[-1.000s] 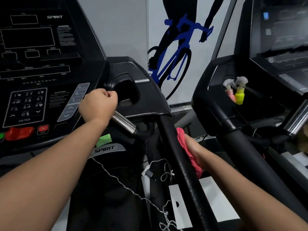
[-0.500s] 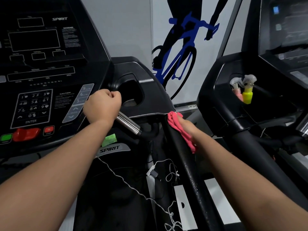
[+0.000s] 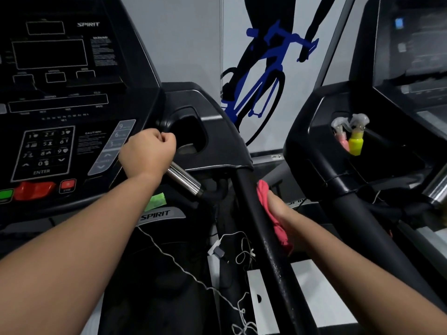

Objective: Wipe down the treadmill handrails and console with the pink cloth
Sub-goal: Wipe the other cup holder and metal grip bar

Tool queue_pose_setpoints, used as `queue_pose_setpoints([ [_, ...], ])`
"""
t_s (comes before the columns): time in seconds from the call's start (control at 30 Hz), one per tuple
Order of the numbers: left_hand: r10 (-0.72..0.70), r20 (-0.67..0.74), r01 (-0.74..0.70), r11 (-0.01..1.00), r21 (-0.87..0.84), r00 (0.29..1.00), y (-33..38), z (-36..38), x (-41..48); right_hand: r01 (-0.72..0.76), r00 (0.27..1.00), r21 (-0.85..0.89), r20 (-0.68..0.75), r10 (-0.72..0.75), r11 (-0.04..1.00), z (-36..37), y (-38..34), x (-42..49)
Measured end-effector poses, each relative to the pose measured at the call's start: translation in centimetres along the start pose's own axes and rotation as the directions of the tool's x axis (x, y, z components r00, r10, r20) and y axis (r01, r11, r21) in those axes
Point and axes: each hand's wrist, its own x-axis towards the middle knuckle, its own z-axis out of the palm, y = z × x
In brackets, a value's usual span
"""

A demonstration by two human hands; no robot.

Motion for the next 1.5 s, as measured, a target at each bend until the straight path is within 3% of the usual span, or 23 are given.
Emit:
queue_pose_setpoints([
  [0.03, -0.003, -0.002, 0.003, 1.000, -0.001, 1.000, 0.0, 0.0, 0.0, 0.008, 1.000, 0.004, 0.010, -0.008, 1.000, 0.1, -0.4, -0.4],
  [0.1, -0.014, -0.002, 0.014, 1.000, 0.002, 1.000, 0.1, -0.1, 0.0, 0.045, 0.997, -0.212, -0.050, -0.057, 0.976, 0.8, -1.3, -1.6],
  [0.2, -0.016, 0.001, 0.016, 1.000, 0.002, 1.000, 0.0, -0.1, -0.1, 0.043, 0.957, -0.541, -0.218, -0.190, 0.840, 3.5, -2.2, -2.8],
  [0.23, -0.018, 0.001, 0.018, 1.000, 0.004, 1.000, -0.1, -0.1, -0.1, 0.026, 0.942, -0.668, -0.232, -0.242, 0.744, 4.7, -2.2, -3.3],
  [0.3, -0.017, 0.005, 0.017, 1.000, 0.011, 1.000, 0.0, -0.1, -0.1, -0.059, 0.899, -0.889, -0.245, -0.363, 0.455, 6.7, -1.4, -3.4],
  [0.33, -0.017, 0.009, 0.017, 1.000, 0.015, 1.000, 0.1, -0.2, -0.2, -0.088, 0.920, -0.918, -0.224, -0.323, 0.387, 7.2, -1.6, -4.2],
  [0.43, -0.007, 0.024, 0.006, 1.000, 0.025, 1.000, 0.1, -0.3, -0.2, -0.073, 0.864, -0.997, -0.060, -0.501, -0.005, 8.8, 1.1, -4.7],
  [0.53, 0.000, 0.024, -0.001, 1.000, 0.029, 1.000, 0.0, -0.3, -0.2, 0.004, 0.888, -0.988, 0.073, -0.453, -0.151, 8.4, 2.1, -5.9],
  [0.6, 0.003, 0.027, -0.004, 1.000, 0.031, 1.000, 0.1, -0.3, -0.3, 0.038, 0.897, -0.993, 0.083, -0.434, -0.111, 7.7, 2.3, -6.9],
  [0.7, 0.002, 0.026, -0.003, 1.000, 0.030, 1.000, 0.1, -0.3, -0.3, 0.145, 0.909, -0.988, 0.111, -0.402, 0.055, 6.1, 1.5, -7.2],
  [0.77, 0.002, 0.020, -0.002, 1.000, 0.026, 1.000, 0.2, -0.3, -0.3, 0.213, 0.908, -0.935, 0.083, -0.410, 0.283, 4.4, 0.3, -6.7],
  [0.87, 0.002, 0.012, -0.002, 1.000, 0.019, 1.000, 0.3, -0.3, -0.2, 0.342, 0.919, -0.691, 0.103, -0.381, 0.637, 1.8, -0.6, -4.1],
  [0.97, 0.003, 0.013, -0.003, 1.000, 0.015, 1.000, 0.3, -0.3, -0.3, 0.460, 0.885, -0.435, 0.158, -0.437, 0.774, 0.1, 0.0, -2.7],
  [1.03, 0.002, 0.017, -0.002, 1.000, 0.010, 1.000, 0.3, -0.4, -0.3, 0.386, 0.920, -0.413, 0.106, -0.377, 0.825, -1.2, 0.2, -2.5],
  [1.17, -0.011, 0.014, 0.011, 1.000, 0.007, 1.000, 0.3, -0.3, -0.3, 0.218, 0.975, -0.583, 0.098, -0.198, 0.783, -1.4, -0.8, -3.1],
  [1.23, -0.010, 0.014, 0.009, 1.000, 0.007, 1.000, 0.3, -0.2, -0.3, 0.240, 0.967, -0.637, 0.092, -0.237, 0.733, 0.5, -0.8, -4.3],
  [1.4, -0.001, 0.013, 0.001, 1.000, 0.001, 1.000, 0.2, -0.2, -0.3, 0.288, 0.927, -0.843, 0.127, -0.352, 0.454, 2.4, 1.7, -8.3],
  [1.5, -0.002, 0.022, 0.002, 1.000, 0.006, 1.000, 0.0, 0.0, -0.3, 0.250, 0.942, -0.858, 0.107, -0.319, 0.449, 2.5, 2.1, -8.4],
])
